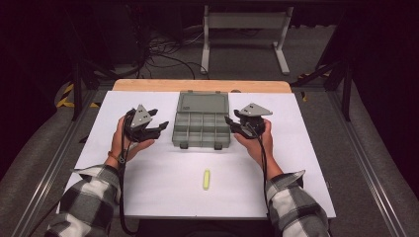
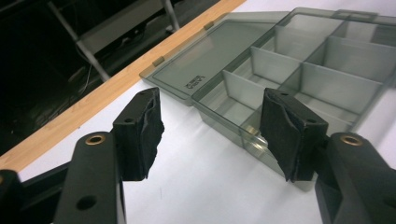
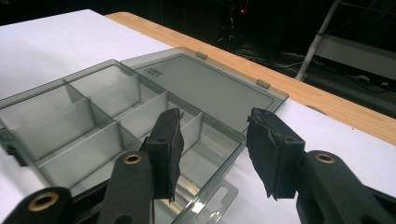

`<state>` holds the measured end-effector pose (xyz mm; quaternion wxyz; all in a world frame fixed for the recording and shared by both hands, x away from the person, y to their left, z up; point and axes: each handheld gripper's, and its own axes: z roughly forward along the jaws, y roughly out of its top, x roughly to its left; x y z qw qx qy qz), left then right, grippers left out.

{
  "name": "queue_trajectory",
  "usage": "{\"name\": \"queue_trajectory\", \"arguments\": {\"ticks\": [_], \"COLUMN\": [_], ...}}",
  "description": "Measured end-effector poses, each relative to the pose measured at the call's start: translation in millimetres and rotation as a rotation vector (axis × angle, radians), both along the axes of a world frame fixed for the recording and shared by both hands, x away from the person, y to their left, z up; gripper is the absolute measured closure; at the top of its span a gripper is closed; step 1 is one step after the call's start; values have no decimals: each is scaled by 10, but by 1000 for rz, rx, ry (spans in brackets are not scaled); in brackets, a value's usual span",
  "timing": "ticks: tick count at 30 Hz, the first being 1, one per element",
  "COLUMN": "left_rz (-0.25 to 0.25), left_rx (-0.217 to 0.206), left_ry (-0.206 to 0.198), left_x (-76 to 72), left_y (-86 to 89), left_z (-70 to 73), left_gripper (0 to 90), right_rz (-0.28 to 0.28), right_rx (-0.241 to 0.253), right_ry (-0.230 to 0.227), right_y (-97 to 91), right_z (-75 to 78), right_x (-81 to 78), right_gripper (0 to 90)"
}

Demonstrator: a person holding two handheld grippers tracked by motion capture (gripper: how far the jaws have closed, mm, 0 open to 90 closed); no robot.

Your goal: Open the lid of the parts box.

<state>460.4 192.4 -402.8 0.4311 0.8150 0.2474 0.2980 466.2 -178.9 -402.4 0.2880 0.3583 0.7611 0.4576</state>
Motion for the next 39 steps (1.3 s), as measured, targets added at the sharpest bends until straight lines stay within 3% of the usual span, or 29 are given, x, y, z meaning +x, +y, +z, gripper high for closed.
{"name": "queue_trajectory", "arguments": {"ticks": [12,20,26,31,39], "left_rz": [-73,-104,-125,-148,-160], "left_rx": [-24,-23,-30,-12,-29], "left_ry": [-35,-40,-29,-21,-2], "left_x": [-280,-472,-601,-674,-815], "left_y": [62,82,100,109,144], "left_z": [6,-22,-76,-125,-205], "left_gripper": [296,217,160,118,83], "right_rz": [61,114,167,184,220], "right_rx": [-18,-15,-30,-55,-67], "right_ry": [-28,-16,5,12,25], "right_y": [-15,-24,-6,26,24], "right_z": [22,16,-24,-63,-127], "right_x": [-203,-341,-496,-606,-735], "right_gripper": [523,471,389,300,211]}}
